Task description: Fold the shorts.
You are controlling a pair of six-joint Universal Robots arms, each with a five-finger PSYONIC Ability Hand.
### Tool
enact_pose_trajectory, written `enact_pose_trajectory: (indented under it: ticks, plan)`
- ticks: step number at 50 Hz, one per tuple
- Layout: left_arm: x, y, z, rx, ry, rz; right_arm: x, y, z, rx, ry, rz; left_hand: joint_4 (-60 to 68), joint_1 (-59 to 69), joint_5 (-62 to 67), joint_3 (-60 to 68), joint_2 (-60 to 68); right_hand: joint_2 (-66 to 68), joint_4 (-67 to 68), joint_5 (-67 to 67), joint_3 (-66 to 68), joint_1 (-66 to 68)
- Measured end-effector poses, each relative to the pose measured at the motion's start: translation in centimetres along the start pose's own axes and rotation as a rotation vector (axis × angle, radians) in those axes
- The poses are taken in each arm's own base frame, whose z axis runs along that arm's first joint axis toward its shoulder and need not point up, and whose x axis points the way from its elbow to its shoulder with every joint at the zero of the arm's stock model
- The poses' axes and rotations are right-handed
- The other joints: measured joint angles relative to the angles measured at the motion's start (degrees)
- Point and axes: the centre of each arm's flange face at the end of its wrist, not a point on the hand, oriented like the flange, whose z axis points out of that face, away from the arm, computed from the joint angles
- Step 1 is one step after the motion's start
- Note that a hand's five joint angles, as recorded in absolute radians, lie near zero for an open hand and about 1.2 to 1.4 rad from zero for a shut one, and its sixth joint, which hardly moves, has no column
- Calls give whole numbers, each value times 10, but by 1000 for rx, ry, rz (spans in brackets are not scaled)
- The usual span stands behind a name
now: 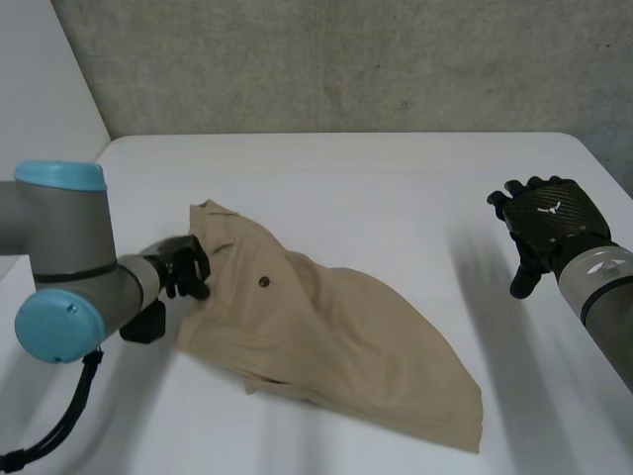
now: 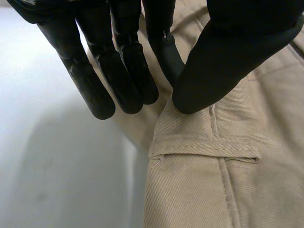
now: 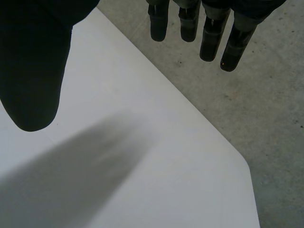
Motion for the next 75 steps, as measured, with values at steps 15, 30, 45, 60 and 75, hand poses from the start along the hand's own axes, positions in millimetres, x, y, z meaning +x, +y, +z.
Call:
enact_pose_trajectory:
  ticks: [15,30,45,60,75]
  plan:
    - [4,-183,-77,670,29,-61,1,0,0,1,3,-1,7,0,0,1,2,0,0,0,0,0]
    - [137,-162,-134,789,382,-23,6,-6,-3,20,21,0,7,10,20,4,4,0,0,0,0,0]
    - [234,65,-83,291,604,224,34,-8,6,23,118,13,-268,-240,-242,-261,-267,0,0,0,0,0]
    - [149,-35,-76,438,387,114,30,4,11,-8,98,18,-386,-342,-361,-374,-384,0,0,0,0,0]
    - [54,-22,9,310,78,217,-4,8,10,-12,-15,0,-367,-333,-341,-367,-369,0,0,0,0,0]
